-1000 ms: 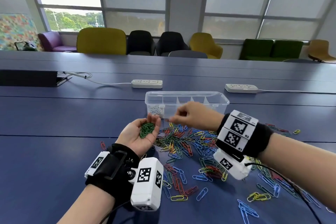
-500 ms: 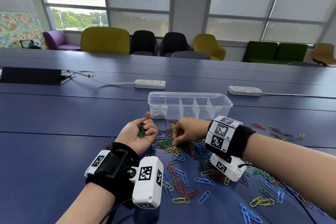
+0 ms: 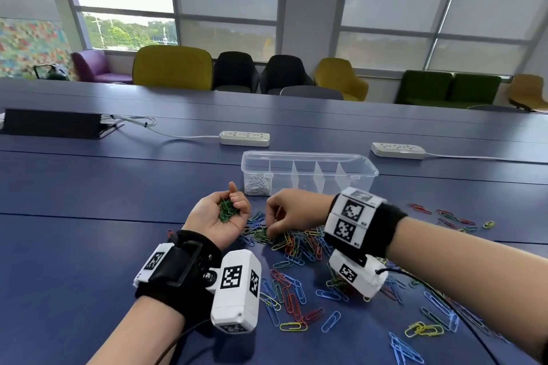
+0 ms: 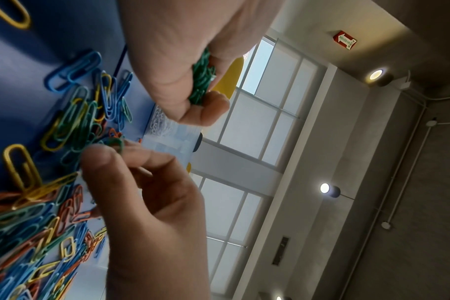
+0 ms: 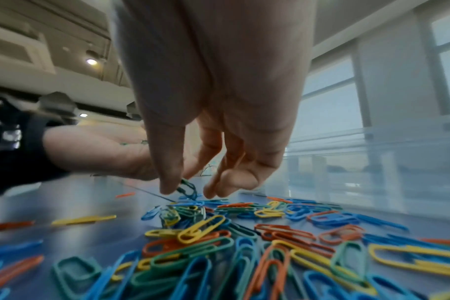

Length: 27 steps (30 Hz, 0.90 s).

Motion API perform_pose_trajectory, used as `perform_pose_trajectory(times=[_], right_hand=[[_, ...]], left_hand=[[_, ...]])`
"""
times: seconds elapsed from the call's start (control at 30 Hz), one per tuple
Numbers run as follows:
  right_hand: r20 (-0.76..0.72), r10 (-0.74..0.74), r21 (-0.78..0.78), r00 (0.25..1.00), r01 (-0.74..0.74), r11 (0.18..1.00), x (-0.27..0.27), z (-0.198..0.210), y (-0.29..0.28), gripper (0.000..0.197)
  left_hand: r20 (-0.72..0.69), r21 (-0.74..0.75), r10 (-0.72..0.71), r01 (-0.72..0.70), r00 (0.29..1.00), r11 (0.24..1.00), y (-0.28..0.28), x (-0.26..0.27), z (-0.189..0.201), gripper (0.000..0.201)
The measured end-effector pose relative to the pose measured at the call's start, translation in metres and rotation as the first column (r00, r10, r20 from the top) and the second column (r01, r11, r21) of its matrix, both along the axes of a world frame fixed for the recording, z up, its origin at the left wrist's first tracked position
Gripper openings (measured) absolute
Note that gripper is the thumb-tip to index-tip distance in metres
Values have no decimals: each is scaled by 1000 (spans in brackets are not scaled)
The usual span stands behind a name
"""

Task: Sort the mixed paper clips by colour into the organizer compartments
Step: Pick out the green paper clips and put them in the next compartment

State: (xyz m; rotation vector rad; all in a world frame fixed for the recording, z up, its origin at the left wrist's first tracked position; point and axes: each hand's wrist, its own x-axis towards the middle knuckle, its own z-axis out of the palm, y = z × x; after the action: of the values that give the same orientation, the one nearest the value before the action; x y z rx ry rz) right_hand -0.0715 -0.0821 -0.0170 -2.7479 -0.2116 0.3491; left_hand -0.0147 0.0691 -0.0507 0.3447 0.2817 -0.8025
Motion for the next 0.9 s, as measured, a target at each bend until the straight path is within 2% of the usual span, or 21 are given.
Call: perform_pose_trajectory(times=[0.1, 0.17, 0.27, 0.4, 0.53, 0.67, 0.83, 0.9], right_hand=[[14, 32, -121, 999, -30, 992, 10, -7, 6, 22], [21, 29, -123, 999, -26, 992, 12, -9, 8, 19], [28, 6, -73, 1000, -4, 997, 13, -9, 6, 13], [-43, -62, 82, 997, 65, 995, 11, -11, -3, 25], [-126, -115, 297, 985, 148, 943, 3, -7, -12, 19], [-132, -155, 460, 979, 199, 865, -5, 0, -22, 18], [-150, -199, 733, 968, 244, 635, -14, 9, -32, 15], [-118, -208, 785, 971, 219, 579, -14, 14, -31, 14]], left_hand=[[-7, -6, 9, -10, 1000, 1000, 1, 1, -1, 43], [-3, 1, 14, -14, 1000, 1000, 0, 1, -1, 41], [18, 7, 12, -12, 1000, 1000, -1, -1, 2, 27], [17, 4, 20, -20, 1000, 1000, -1, 0, 0, 41], [12, -6, 25, -25, 1000, 1000, 1, 0, 0, 43], [-12, -15, 52, -52, 999, 999, 2, -1, 0, 44], [54, 18, 46, -47, 997, 999, -3, -8, 2, 37], [109, 42, -5, 1, 994, 999, -7, -14, 2, 37]])
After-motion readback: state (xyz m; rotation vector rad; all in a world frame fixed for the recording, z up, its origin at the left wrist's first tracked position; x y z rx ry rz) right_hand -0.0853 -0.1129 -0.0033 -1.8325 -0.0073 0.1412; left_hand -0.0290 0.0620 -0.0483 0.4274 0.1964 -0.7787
